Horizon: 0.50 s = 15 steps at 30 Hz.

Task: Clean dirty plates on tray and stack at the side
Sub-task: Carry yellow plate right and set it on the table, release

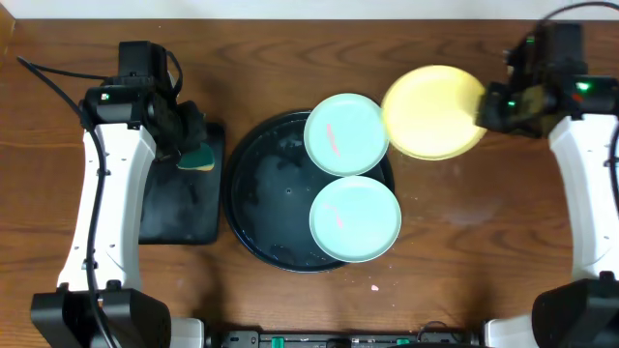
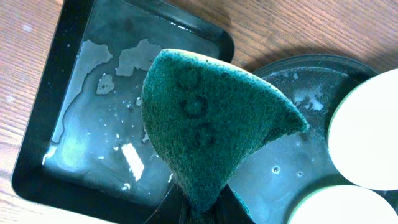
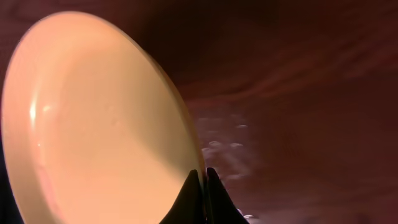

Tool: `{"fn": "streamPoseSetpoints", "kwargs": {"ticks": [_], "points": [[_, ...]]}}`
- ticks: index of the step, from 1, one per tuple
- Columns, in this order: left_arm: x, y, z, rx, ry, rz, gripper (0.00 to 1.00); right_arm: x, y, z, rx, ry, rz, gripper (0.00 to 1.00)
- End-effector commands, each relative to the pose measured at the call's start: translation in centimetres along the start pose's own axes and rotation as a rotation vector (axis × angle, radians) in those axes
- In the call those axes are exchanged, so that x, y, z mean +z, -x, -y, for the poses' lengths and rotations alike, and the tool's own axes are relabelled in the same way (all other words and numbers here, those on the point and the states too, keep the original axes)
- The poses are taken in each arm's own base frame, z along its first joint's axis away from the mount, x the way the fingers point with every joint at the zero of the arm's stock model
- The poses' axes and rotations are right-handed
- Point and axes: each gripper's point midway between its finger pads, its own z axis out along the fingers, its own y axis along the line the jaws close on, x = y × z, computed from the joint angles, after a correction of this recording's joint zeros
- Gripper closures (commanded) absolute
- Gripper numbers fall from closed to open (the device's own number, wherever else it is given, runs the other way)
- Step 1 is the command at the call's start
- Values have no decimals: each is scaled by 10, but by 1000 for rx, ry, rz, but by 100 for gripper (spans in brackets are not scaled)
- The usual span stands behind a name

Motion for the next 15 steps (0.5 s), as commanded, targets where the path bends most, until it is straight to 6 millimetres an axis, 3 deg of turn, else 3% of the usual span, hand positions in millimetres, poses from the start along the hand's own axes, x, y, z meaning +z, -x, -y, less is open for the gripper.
{"fn": "streamPoseSetpoints", "kwargs": {"ticks": [1, 4, 7, 15], "points": [[2, -1, -1, 16, 6, -1, 93, 18, -16, 39, -34, -52, -45, 99], [2, 0, -1, 16, 6, 1, 93, 49, -35, 69, -26, -76, -68, 99], [2, 1, -1, 16, 4, 6, 93, 80, -53, 85, -37, -84, -66, 99], [2, 4, 0, 17, -1, 19, 92, 123, -75, 95, -61, -80, 2, 99]]}}
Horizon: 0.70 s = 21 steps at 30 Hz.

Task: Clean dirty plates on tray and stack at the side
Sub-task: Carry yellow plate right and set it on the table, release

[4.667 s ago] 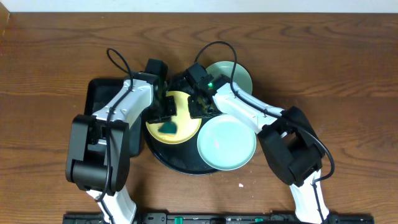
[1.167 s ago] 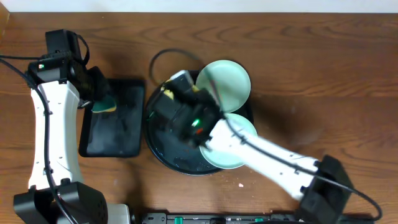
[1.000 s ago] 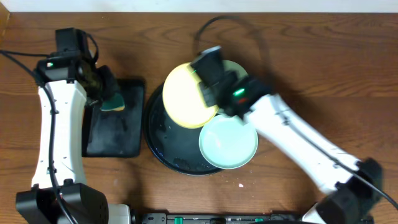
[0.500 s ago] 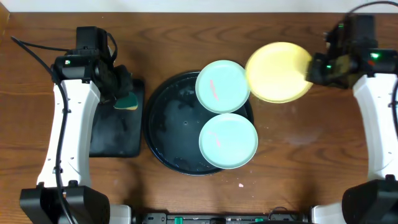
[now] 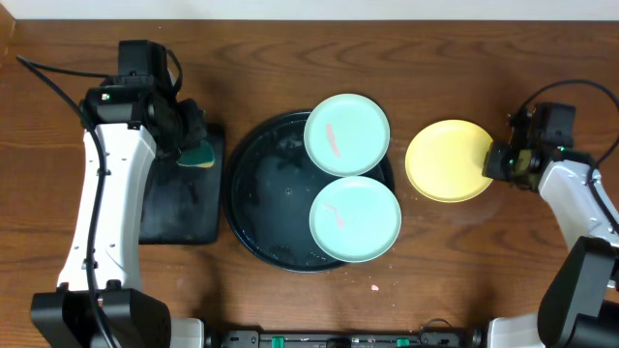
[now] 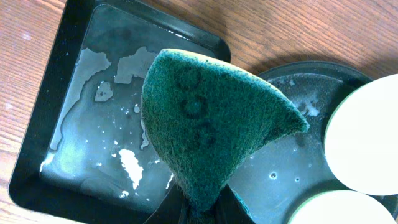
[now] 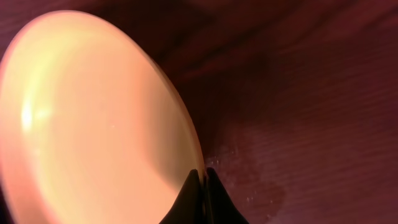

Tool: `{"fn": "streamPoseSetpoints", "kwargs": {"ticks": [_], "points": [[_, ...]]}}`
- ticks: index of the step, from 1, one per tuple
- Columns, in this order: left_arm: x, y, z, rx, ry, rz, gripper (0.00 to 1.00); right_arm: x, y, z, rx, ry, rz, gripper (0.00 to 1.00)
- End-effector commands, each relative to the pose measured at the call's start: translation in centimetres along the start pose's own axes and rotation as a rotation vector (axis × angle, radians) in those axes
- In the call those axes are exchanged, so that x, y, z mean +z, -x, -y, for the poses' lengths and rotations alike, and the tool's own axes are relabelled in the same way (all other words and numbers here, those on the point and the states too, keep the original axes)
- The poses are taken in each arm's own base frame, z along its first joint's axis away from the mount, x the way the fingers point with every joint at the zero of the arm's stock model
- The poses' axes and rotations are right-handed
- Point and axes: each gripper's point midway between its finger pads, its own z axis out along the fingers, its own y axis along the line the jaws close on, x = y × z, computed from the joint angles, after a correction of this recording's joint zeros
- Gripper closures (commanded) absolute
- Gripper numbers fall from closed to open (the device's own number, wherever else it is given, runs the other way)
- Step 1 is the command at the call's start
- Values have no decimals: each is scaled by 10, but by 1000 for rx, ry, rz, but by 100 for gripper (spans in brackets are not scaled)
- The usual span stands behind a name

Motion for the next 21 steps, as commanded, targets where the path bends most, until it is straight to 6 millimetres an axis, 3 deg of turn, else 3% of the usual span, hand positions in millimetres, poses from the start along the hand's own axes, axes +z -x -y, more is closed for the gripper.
{"fn": "streamPoseSetpoints", "kwargs": {"ticks": [1, 3, 4, 7, 11, 14, 17, 21], "points": [[2, -1, -2, 16, 7, -3, 93, 10, -16, 1, -25, 5, -5, 99], [2, -1, -2, 16, 7, -3, 93, 10, -18, 1, -21, 5, -11, 95], [2, -1, -2, 16, 8, -3, 93, 9, -17, 1, -6, 6, -11, 85], [2, 0, -1, 16, 6, -1, 93, -1, -10, -6, 14, 32, -32, 73], [2, 0, -1, 16, 6, 1, 93, -39, 3, -31, 15, 118, -104, 62], [2, 0, -1, 16, 6, 0, 93, -74, 11, -65, -12, 215, -152, 61], [1, -4, -3, 23, 15, -13, 93, -85, -6, -100, -112, 267, -216, 57], [1, -5, -11, 23, 55, -15, 93, -79, -50, -138, -235, 291, -343, 57]]}}
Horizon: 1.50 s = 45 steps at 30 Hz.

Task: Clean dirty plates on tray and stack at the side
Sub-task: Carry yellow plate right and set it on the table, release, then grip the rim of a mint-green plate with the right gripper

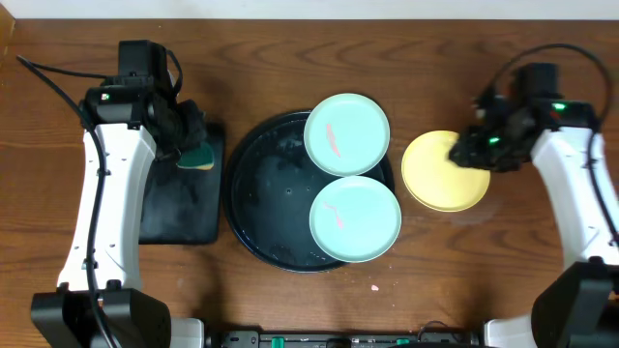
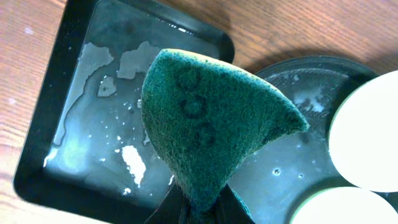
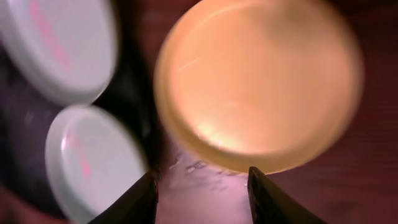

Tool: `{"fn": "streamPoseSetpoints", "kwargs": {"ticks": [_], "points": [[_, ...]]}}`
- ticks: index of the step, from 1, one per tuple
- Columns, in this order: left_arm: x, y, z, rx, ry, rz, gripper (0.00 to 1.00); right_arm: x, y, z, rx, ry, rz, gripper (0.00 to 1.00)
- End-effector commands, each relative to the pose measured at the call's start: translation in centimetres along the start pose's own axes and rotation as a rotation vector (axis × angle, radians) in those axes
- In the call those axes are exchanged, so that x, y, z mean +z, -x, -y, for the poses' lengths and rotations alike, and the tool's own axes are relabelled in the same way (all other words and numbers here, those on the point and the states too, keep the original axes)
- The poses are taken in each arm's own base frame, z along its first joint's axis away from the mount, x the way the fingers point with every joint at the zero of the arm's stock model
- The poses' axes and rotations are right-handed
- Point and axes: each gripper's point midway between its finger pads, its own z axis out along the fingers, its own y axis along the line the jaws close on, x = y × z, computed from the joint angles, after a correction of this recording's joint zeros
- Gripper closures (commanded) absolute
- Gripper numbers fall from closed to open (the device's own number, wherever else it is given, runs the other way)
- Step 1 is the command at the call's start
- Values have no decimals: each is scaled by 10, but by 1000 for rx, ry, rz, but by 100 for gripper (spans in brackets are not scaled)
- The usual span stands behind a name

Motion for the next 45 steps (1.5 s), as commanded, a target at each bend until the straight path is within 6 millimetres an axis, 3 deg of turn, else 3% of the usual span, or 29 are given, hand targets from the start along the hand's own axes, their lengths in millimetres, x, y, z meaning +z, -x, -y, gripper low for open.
{"fn": "streamPoseSetpoints", "kwargs": {"ticks": [1, 5, 9, 13, 14, 15, 16, 17, 21, 29, 35, 38, 45], "points": [[1, -1, -7, 20, 37, 1, 93, 21, -26, -34, -93, 45, -101, 57], [1, -1, -7, 20, 37, 1, 93, 55, -64, -53, -179, 25, -243, 57], [1, -1, -7, 20, 37, 1, 92, 86, -91, -51, -205, 1, -350, 59], [1, -1, -7, 20, 37, 1, 93, 108, -100, -46, -199, -7, -400, 66], [1, -1, -7, 20, 37, 1, 93, 112, -101, -45, -198, -9, -408, 71], [1, -1, -7, 20, 37, 1, 93, 117, -100, -44, -194, -9, -410, 86], [1, -1, -7, 20, 37, 1, 92, 118, -100, -45, -190, -7, -406, 95], [1, -1, -7, 20, 37, 1, 93, 118, -99, -45, -187, -6, -405, 99], [1, -1, -7, 20, 37, 0, 93, 117, -100, -50, -188, 10, -405, 99], [1, -1, -7, 20, 37, 0, 93, 116, -78, -138, -262, 123, -275, 99], [3, -4, -3, 32, 35, -9, 93, 143, -66, -190, -185, 53, -84, 99], [7, -11, 2, 44, 34, -26, 92, 153, -69, -195, -106, 42, -83, 99], [28, -38, 18, 33, 37, -81, 93, 179, -79, -179, -4, 20, -172, 99]]}}
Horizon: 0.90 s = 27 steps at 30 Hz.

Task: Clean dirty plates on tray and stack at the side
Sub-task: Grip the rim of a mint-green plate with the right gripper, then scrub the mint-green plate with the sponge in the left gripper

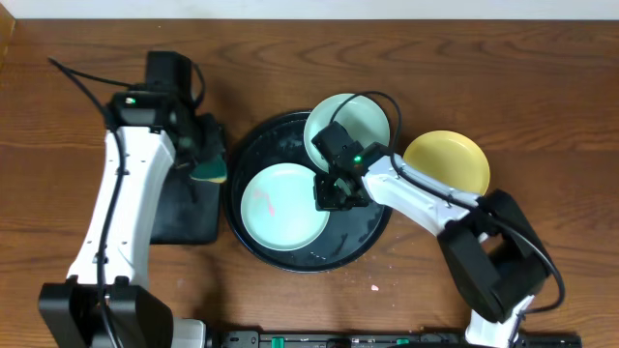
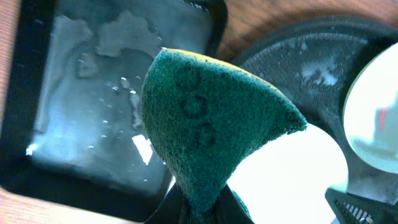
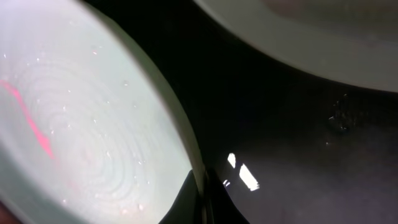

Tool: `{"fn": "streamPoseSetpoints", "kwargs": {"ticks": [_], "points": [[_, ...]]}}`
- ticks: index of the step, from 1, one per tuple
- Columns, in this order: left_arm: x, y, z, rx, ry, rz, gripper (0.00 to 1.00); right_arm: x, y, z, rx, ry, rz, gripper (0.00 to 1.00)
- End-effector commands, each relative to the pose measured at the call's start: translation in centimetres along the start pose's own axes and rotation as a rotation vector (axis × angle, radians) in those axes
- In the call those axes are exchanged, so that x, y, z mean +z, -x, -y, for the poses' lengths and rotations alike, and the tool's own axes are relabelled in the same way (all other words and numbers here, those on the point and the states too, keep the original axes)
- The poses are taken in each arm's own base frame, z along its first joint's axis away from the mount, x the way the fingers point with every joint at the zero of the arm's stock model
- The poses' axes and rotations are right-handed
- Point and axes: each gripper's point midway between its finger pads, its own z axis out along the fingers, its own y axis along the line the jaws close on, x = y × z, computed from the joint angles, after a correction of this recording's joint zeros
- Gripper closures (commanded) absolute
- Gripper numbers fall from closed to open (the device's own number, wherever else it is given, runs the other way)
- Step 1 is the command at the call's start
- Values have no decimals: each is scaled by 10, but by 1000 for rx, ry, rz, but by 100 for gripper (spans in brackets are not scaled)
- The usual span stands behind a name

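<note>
A round black tray (image 1: pixel 360 232) holds two pale green plates. One plate (image 1: pixel 280 205) with a pink streak lies at the tray's left, and my right gripper (image 1: pixel 327 196) is shut on its right rim (image 3: pixel 186 149). The other plate (image 1: pixel 343 121) sits at the tray's far edge, partly under the right arm. A yellow plate (image 1: pixel 447 161) lies on the wood to the tray's right. My left gripper (image 1: pixel 208 166) is shut on a green sponge (image 2: pixel 211 124), held over the gap between the tray and the basin.
A black rectangular basin (image 1: pixel 179 217) with water (image 2: pixel 87 93) lies left of the tray. The right arm stretches across the tray from the right. Brown wooden table (image 1: pixel 542 106) all around.
My right gripper was open over the yellow plate; now it is shut on the rim of a green plate, which sits at the tray's left. My left gripper with the sponge has shifted toward the tray.
My right gripper held the yellow plate in the air to the right of the tray, then low over the table, then stood open above it as it lay on the wood. Now it grips a green plate in the tray. The left gripper kept the sponge throughout.
</note>
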Motion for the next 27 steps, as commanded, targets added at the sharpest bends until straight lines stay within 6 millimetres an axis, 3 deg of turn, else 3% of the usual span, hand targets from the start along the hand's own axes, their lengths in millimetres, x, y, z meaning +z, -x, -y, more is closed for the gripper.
{"fn": "streamPoseSetpoints", "kwargs": {"ticks": [1, 10, 12, 15, 20, 22, 27], "points": [[17, -15, 9, -22, 13, -26, 93, 12, 2, 8, 103, 17, -49, 99], [57, -54, 63, 63, -63, -44, 92, 16, 4, 12, 130, 45, -73, 99], [71, -67, 62, 41, -5, -46, 93, 16, 4, 12, 131, 46, -74, 99], [95, -87, 44, -9, 138, -46, 93, 16, 4, 12, 125, 46, -74, 99], [131, -103, 43, 12, 153, -93, 93, 16, 5, 12, 123, 48, -72, 99], [141, -110, 49, 47, 126, -141, 93, 16, 4, 12, 123, 47, -75, 99], [137, -131, 80, 185, -75, -269, 93, 16, 3, 11, 117, 56, -82, 99]]}}
